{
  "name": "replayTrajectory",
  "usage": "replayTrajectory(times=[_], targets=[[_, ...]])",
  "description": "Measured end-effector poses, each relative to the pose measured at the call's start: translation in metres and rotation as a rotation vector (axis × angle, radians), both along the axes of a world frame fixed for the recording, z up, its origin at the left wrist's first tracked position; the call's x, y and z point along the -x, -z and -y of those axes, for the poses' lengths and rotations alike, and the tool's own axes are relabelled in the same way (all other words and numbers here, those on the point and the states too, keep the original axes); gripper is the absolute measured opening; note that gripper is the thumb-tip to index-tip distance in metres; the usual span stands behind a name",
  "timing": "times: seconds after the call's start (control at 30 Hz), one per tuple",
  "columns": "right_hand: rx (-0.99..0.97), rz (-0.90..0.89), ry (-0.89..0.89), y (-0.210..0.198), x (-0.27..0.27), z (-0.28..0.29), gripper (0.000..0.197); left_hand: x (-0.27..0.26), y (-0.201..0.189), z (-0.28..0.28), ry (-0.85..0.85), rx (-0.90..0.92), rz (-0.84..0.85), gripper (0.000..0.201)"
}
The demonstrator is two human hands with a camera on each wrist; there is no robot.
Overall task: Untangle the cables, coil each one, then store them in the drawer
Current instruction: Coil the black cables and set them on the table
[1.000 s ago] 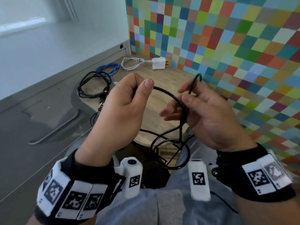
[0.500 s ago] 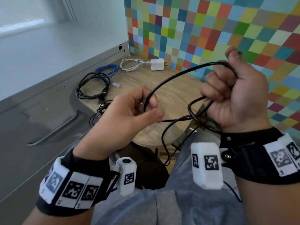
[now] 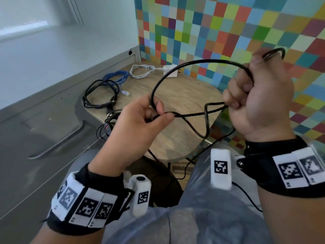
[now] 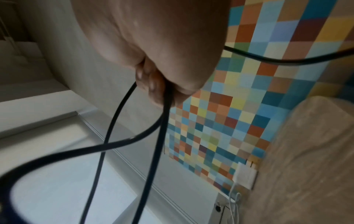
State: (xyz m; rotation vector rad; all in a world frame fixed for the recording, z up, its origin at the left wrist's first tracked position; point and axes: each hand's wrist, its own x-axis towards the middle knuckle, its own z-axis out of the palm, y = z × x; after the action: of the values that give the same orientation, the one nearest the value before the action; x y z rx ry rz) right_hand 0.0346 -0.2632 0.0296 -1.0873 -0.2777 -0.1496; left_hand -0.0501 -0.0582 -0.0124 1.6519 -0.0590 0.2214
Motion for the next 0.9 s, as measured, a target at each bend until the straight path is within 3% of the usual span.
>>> replayTrajectory(times=[0.1, 0.17, 0.27, 0.33, 0.43, 0.63, 0.73, 0.83, 0.9], targets=[[0.080, 0.008, 0.073, 0.010, 0.000, -0.003, 0.015, 0.002, -0.001, -0.008, -0.012, 0.004, -0.042, 0.020], [0.174, 0.039, 0.149, 0.015, -0.002, 0.000, 0.010, 0.007, -0.005, -0.013, 0.051, 0.154, -0.026, 0.016], [0.306, 0.067, 0.236, 0.021, -0.006, 0.010, 0.014, 0.013, -0.014, -0.024, 0.083, 0.368, 0.075, 0.039], [0.309, 0.047, 0.225, 0.023, -0.005, 0.014, 0.018, 0.016, -0.022, -0.028, 0.062, 0.377, 0.134, 0.048], [0.312, 0.006, 0.118, 0.024, 0.000, 0.012, 0.017, 0.015, -0.025, -0.021, 0.025, 0.285, 0.188, 0.047], [0.304, 0.026, -0.146, 0.027, 0.012, 0.001, 0.012, 0.013, -0.021, 0.002, -0.003, 0.253, 0.055, 0.016], [0.299, 0.057, -0.213, 0.023, 0.017, -0.003, 0.018, 0.010, -0.018, 0.006, -0.015, 0.112, 0.018, 0.024], [0.293, 0.072, -0.259, 0.019, 0.024, -0.009, 0.012, 0.008, -0.013, 0.010, -0.038, -0.138, 0.012, 0.033], [0.297, 0.078, -0.291, 0.017, 0.028, -0.012, 0.015, 0.010, -0.013, 0.016, -0.015, -0.183, 0.022, 0.032]])
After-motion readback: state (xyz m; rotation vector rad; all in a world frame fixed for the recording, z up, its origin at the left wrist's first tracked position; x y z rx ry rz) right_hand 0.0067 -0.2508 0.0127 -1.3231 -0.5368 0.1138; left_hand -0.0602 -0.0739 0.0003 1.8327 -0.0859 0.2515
